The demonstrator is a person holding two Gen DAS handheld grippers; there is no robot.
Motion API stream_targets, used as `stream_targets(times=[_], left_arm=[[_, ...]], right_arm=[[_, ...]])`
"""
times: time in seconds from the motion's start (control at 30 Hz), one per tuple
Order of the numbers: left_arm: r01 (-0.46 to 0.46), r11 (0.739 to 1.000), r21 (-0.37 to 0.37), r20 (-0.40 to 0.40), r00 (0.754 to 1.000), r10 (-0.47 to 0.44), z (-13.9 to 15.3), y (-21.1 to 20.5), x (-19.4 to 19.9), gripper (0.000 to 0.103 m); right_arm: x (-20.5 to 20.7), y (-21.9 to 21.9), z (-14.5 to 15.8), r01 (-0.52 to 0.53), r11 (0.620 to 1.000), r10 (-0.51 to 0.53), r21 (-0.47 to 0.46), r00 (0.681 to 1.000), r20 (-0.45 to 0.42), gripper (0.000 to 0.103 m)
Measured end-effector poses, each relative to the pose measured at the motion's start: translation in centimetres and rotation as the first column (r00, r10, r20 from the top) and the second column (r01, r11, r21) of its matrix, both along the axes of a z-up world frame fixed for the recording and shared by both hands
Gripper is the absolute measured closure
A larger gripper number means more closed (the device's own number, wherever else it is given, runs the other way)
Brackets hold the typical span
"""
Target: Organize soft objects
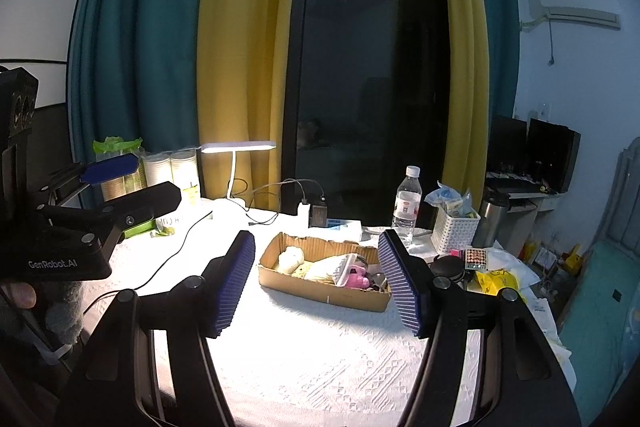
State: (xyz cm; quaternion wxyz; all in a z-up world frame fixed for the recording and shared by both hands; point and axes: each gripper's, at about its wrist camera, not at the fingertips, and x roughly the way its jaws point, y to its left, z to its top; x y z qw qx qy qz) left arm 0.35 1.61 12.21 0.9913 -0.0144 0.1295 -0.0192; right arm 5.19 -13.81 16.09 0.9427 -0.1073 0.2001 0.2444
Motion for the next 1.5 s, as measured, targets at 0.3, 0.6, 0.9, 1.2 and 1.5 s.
stream_targets(times=[0.3,0.6,0.9,1.2,1.5], left_arm=[[0.005,1.0,0.009,0.0,1.0,-0.005,-0.05,-0.49,-0.05,0.007],[-0.005,1.0,0.022,0.007,1.0,0.005,-0.1,-0.41,-0.07,0.007],[0.001,1.0,0.021,0.004,1.0,-0.001,-0.25,-0.31,0.08,0.007],[0.0,1.0,0.028,-0.001,1.0,0.0,-0.44,-0.41,0.11,0.007],[0.012,0.999,0.039,0.005,1.0,-0.012,-0.62,-0.67,-0.13,0.007]], right_arm=[[0.11,-0.16,-0.1,0.003,1.0,-0.003,-0.001,1.0,-0.005,0.036],[0.17,-0.3,-0.4,0.009,1.0,-0.009,-0.001,1.0,-0.014,0.036],[0.09,-0.2,-0.33,0.012,1.0,-0.012,-0.004,1.0,-0.013,0.035],[0.02,-0.3,-0.75,0.001,1.0,-0.001,-0.006,1.0,-0.012,0.035],[0.11,-0.31,-0.68,-0.002,1.0,0.002,-0.009,1.0,-0.011,0.035]])
